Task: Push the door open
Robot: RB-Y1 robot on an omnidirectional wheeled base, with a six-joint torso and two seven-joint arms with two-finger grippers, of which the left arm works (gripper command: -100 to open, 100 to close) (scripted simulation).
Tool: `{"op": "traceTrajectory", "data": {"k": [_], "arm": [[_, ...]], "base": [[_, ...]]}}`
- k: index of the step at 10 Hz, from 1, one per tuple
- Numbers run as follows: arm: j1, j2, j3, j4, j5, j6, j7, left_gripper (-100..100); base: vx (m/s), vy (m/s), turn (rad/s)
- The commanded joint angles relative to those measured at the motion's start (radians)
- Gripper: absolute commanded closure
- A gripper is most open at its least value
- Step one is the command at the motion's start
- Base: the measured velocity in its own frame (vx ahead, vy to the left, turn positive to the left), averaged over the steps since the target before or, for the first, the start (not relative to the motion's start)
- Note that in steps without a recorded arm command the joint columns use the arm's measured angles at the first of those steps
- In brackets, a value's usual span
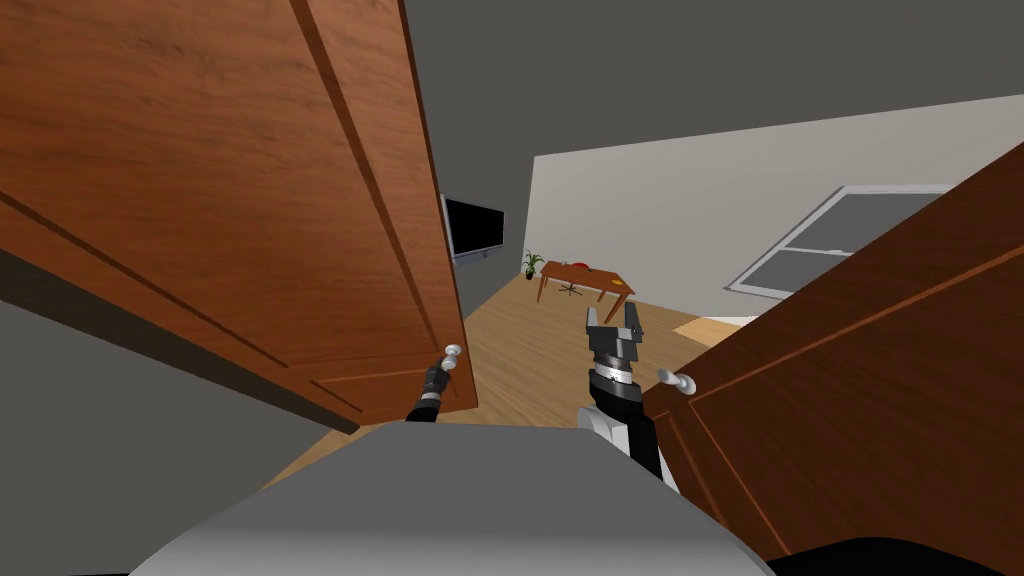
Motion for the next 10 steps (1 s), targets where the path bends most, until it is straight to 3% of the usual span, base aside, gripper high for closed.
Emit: {"op": "traceTrajectory", "data": {"k": [1,2,6,8,10], "arm": [[-0.012,0.001,-0.002,-0.012,0.020,-0.011,0.050,100],[-0.012,0.001,-0.002,-0.012,0.020,-0.011,0.066,100],[-0.017,0.011,-0.005,-0.007,0.062,-0.017,0.181,100],[-0.017,0.011,-0.005,-0.007,0.062,-0.017,0.190,100],[-0.020,0.017,-0.007,-0.003,0.089,-0.021,0.261,100]], "base": [[0.044,-0.032,-0.008],[0.043,-0.013,0.009],[0.051,-0.024,0.000],[0.022,-0.007,0.000],[0.035,-0.011,-0.014]]}}
